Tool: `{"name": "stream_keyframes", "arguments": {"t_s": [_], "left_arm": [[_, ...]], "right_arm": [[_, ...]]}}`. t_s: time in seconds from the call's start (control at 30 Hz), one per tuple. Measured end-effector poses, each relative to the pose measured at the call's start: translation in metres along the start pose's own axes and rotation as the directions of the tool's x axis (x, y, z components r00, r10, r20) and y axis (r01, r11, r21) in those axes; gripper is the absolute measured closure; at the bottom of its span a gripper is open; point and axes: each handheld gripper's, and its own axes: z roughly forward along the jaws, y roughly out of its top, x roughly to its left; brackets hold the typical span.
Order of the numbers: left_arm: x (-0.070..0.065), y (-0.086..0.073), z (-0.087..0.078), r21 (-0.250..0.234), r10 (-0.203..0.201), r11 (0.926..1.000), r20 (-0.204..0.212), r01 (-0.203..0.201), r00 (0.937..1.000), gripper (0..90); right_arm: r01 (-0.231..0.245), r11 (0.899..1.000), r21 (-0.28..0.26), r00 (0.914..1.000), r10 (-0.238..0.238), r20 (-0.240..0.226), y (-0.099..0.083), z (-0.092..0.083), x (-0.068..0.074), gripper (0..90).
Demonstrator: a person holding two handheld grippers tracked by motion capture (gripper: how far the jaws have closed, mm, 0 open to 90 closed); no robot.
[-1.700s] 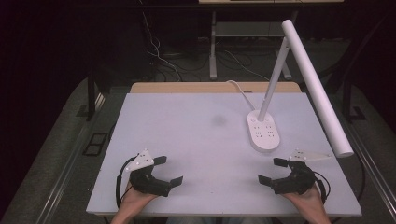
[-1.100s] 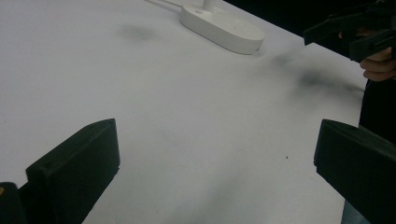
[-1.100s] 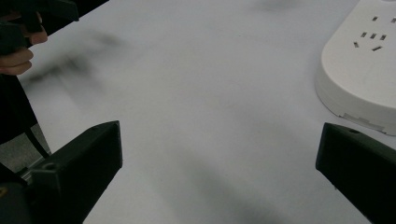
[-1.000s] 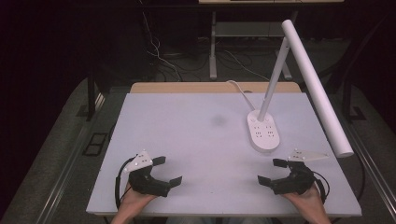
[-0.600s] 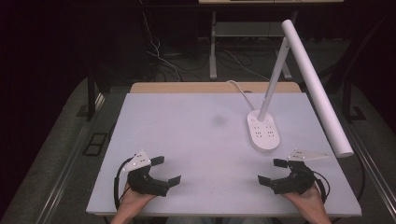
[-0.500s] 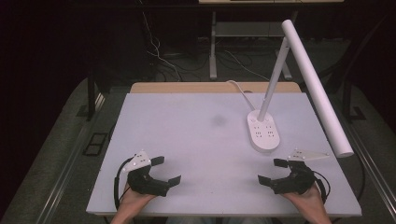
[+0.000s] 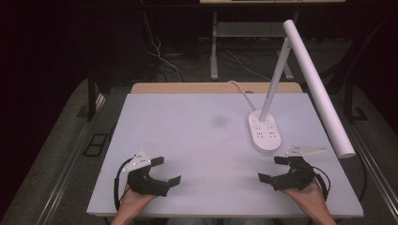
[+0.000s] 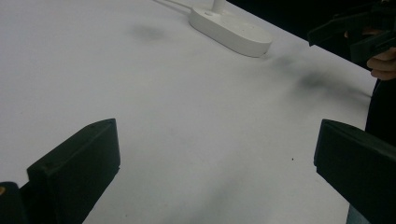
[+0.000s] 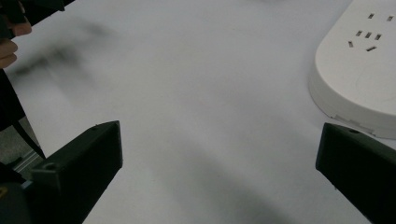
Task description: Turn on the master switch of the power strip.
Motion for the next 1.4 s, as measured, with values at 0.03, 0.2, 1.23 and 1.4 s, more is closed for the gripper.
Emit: {"name": "stream_keyframes", "arguments": {"t_s": [0.03,0.2,1.23,1.4], "left_arm": [[0.000,0.000,0.000,0.000,0.000,1.0000,-0.001,0.000,1.0000,0.0],[0.000,0.000,0.000,0.004,0.002,1.0000,-0.001,-0.002,1.0000,0.0],[0.003,0.000,0.000,0.005,-0.013,0.9999,0.001,0.013,0.9999,0.0],[0.003,0.000,0.000,0.002,-0.018,0.9998,0.005,0.018,0.9998,0.0]], "right_arm": [[0.005,1.000,0.003,1.0000,-0.005,0.002,0.002,0.000,0.000,0.1],[0.018,1.000,0.017,0.9998,-0.018,0.010,0.010,0.001,-0.002,0.1],[0.107,0.991,0.086,0.9935,-0.110,0.031,0.066,0.014,-0.009,0.1],[0.125,0.987,0.103,0.9912,-0.129,0.030,0.072,0.018,-0.008,0.1]]}}
